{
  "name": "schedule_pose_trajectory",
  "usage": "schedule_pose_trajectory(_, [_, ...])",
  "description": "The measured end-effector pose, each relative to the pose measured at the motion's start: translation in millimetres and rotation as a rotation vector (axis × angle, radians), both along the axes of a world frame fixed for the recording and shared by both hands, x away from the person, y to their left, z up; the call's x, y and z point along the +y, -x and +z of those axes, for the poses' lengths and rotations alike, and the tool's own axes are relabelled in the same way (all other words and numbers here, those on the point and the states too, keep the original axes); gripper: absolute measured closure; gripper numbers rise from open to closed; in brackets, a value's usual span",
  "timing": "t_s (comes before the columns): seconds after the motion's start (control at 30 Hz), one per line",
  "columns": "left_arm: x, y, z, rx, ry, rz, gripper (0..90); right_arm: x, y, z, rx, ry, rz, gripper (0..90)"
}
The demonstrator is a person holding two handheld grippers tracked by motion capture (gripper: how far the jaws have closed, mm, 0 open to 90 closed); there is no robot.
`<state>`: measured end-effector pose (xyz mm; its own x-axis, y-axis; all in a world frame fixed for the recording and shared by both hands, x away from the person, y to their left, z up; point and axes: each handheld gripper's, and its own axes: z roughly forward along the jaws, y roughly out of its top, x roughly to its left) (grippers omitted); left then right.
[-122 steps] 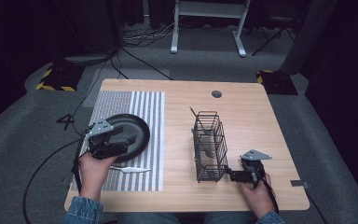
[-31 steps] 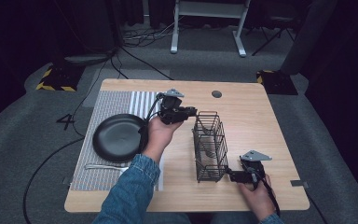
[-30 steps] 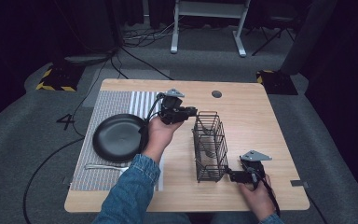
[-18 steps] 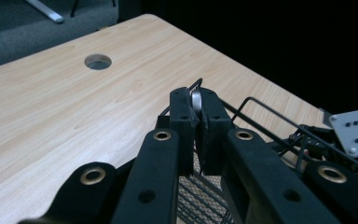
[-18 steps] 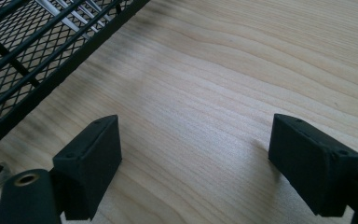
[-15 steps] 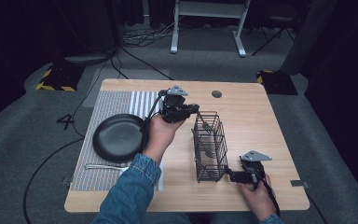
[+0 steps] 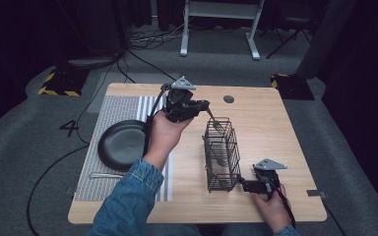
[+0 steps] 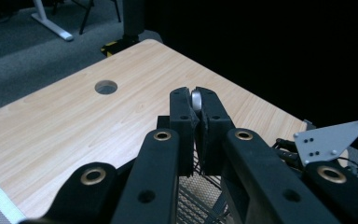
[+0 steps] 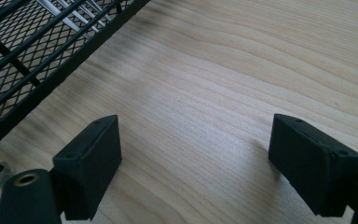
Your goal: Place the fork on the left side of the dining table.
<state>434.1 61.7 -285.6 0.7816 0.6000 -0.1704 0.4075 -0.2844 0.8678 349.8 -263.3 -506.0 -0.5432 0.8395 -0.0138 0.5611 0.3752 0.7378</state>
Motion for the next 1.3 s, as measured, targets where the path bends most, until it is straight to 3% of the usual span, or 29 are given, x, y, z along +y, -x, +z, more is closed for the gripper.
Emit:
schedule_pose_trajectory(0.23, [13.2, 4.3, 20.9, -0.021, 0.024, 0.008, 86.6, 0.0, -0.1, 0.0, -0.002, 0.001, 0.001, 17.0])
schedule_pose_trajectory(0.47, [24.1, 5.7, 32.4, -0.039, 0.037, 0.02, 86.6, 0.0, -0.1, 0.0, -0.002, 0.001, 0.001, 17.0])
schedule_pose_trajectory(0.63, [41.5, 5.3, 46.3, -0.057, 0.072, 0.033, 86.6, 0.3, 0.0, -0.1, -0.001, -0.001, -0.002, 17.0])
schedule_pose_trajectory(0.77, [50.2, 5.5, 51.1, -0.067, 0.077, 0.046, 86.6, 0.5, 0.1, 0.0, -0.001, 0.0, -0.003, 17.0])
schedule_pose_trajectory(1.0, [70.4, -0.7, 55.9, -0.079, 0.076, 0.094, 86.5, 0.7, 0.2, 0.0, 0.0, -0.001, -0.006, 17.0])
schedule_pose_trajectory(1.1, [83.5, -6.0, 58.5, -0.086, 0.042, 0.132, 86.5, 0.7, 0.2, 0.0, -0.001, -0.001, -0.007, 17.0])
schedule_pose_trajectory(1.23, [96.1, -9.8, 59.2, -0.089, 0.055, 0.171, 86.5, 1.0, 0.2, 0.1, 0.001, -0.001, -0.01, 17.0])
schedule_pose_trajectory(1.3, [100.7, -12.5, 58.9, -0.089, 0.041, 0.194, 86.5, 1.1, 0.2, 0.1, 0.001, -0.001, -0.01, 17.0])
